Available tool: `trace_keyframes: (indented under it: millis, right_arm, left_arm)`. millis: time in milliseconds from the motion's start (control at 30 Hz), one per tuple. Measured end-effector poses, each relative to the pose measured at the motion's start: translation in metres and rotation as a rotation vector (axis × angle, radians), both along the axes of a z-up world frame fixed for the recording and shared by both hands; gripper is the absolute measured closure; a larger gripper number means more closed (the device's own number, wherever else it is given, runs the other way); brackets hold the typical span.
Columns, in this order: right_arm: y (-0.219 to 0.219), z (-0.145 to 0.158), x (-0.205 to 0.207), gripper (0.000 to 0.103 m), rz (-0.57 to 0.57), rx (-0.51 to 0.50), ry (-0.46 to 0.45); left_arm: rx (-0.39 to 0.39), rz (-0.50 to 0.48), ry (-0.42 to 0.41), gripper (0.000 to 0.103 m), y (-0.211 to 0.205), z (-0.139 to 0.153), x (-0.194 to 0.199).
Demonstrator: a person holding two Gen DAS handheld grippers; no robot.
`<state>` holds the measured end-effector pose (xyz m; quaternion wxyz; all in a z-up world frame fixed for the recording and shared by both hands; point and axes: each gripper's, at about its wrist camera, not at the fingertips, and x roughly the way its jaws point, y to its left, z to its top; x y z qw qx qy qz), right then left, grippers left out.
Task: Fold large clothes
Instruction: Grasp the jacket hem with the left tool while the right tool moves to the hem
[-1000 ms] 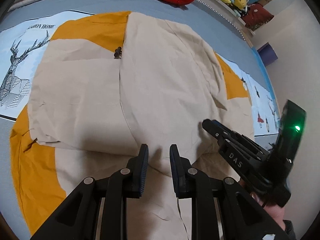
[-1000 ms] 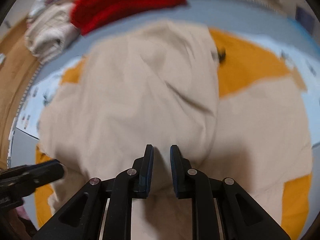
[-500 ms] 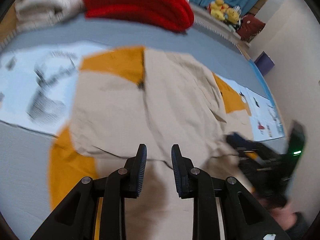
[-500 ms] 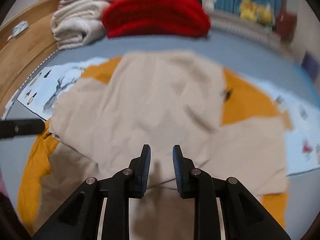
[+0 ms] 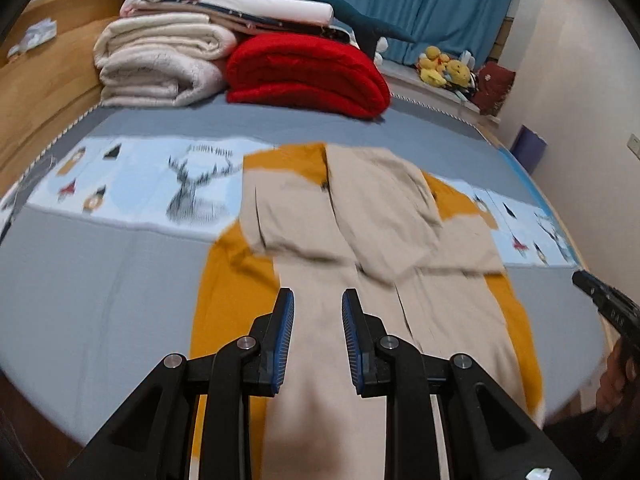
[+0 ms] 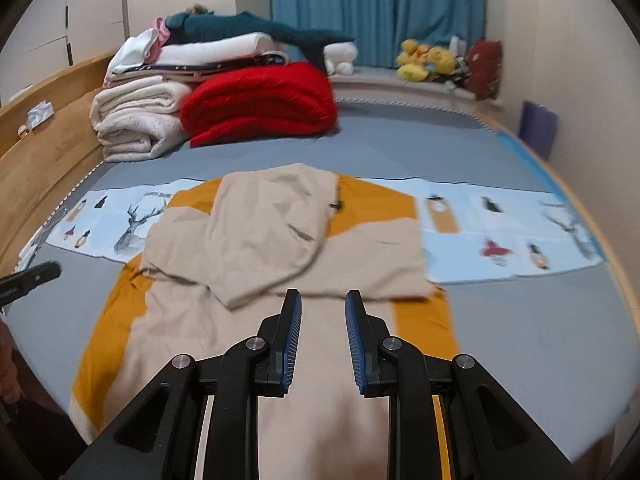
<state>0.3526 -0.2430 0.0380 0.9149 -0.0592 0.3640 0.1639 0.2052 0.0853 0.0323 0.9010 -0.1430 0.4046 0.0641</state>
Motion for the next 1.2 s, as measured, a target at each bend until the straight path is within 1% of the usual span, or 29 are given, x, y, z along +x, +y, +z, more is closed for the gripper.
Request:
trace_keyframes:
  millis: [100, 133, 200, 300, 333, 367, 400, 433, 467, 533, 567, 600, 667, 700, 733, 833, 933, 1067, 1200]
  right_arm:
    - [-0.038, 0.005, -0.040, 0.079, -0.030, 0.011, -0.007]
    - [-0.052, 0.003, -0.054, 0.079, -0.041, 0.010, -0.003]
    - [-0.073, -0.002, -0.073, 0.079, -0.055, -0.001, 0.003]
    - [-0.107, -0.013, -0.097, 0.079, -0.090, -0.007, 0.008]
    - [-0.121, -0.018, -0.102, 0.079, -0.115, 0.004, 0.016]
    - [-0.133, -0.024, -0.104, 0.079, -0.139, 0.013, 0.024]
    - [-0.142, -0.029, -0.105, 0.079, -0.164, 0.024, 0.032]
    - [-0.150, -0.035, -0.103, 0.079, -0.194, 0.035, 0.047]
    - [-0.160, -0.040, -0.101, 0.079, -0.232, 0.057, 0.075]
    - [-0.176, -0.050, -0.094, 0.079, -0.279, 0.120, 0.126]
    - [-0.178, -0.053, -0.091, 0.079, -0.287, 0.119, 0.133]
    - [-0.179, -0.057, -0.088, 0.079, -0.292, 0.110, 0.142]
    - [-0.179, -0.064, -0.083, 0.079, -0.280, 0.109, 0.172]
    - [-0.179, -0.068, -0.081, 0.079, -0.271, 0.105, 0.190]
    - [-0.179, -0.072, -0.079, 0.079, -0.265, 0.092, 0.209]
    - [-0.182, -0.083, -0.076, 0.079, -0.268, 0.096, 0.254]
    - [-0.195, -0.098, -0.072, 0.078, -0.290, 0.130, 0.321]
    - [-0.206, -0.111, -0.067, 0.078, -0.321, 0.166, 0.384]
    - [-0.213, -0.125, -0.062, 0.078, -0.343, 0.198, 0.464]
  left_arm:
    - [0.021, -0.027, 0.014, 0.081, -0.017, 0.000, -0.040]
    - [0.038, -0.039, 0.014, 0.081, -0.022, -0.002, -0.055]
    - [0.053, -0.044, 0.016, 0.081, -0.025, -0.008, -0.073]
    - [0.049, -0.025, 0.042, 0.083, -0.021, -0.032, -0.094]
    - [0.048, -0.011, 0.085, 0.084, -0.016, -0.046, -0.096]
    - [0.045, 0.002, 0.118, 0.086, -0.014, -0.053, -0.097]
    - [0.024, 0.019, 0.145, 0.086, -0.008, -0.060, -0.097]
    - [-0.009, 0.033, 0.156, 0.086, 0.000, -0.066, -0.095]
    - [-0.019, 0.047, 0.167, 0.086, 0.007, -0.071, -0.094]
    - [-0.013, 0.063, 0.174, 0.086, 0.016, -0.079, -0.093]
    - [-0.019, 0.070, 0.186, 0.086, 0.020, -0.085, -0.094]
    - [-0.044, 0.085, 0.206, 0.086, 0.027, -0.090, -0.095]
    - [-0.165, 0.127, 0.228, 0.086, 0.044, -0.102, -0.099]
    - [-0.198, 0.139, 0.235, 0.086, 0.048, -0.105, -0.101]
    - [-0.247, 0.166, 0.249, 0.086, 0.056, -0.111, -0.102]
    - [-0.327, 0.223, 0.278, 0.086, 0.070, -0.123, -0.108]
    - [-0.368, 0.288, 0.299, 0.085, 0.083, -0.132, -0.112]
    - [-0.398, 0.364, 0.331, 0.081, 0.100, -0.143, -0.119]
    - [-0.387, 0.375, 0.367, 0.075, 0.101, -0.151, -0.120]
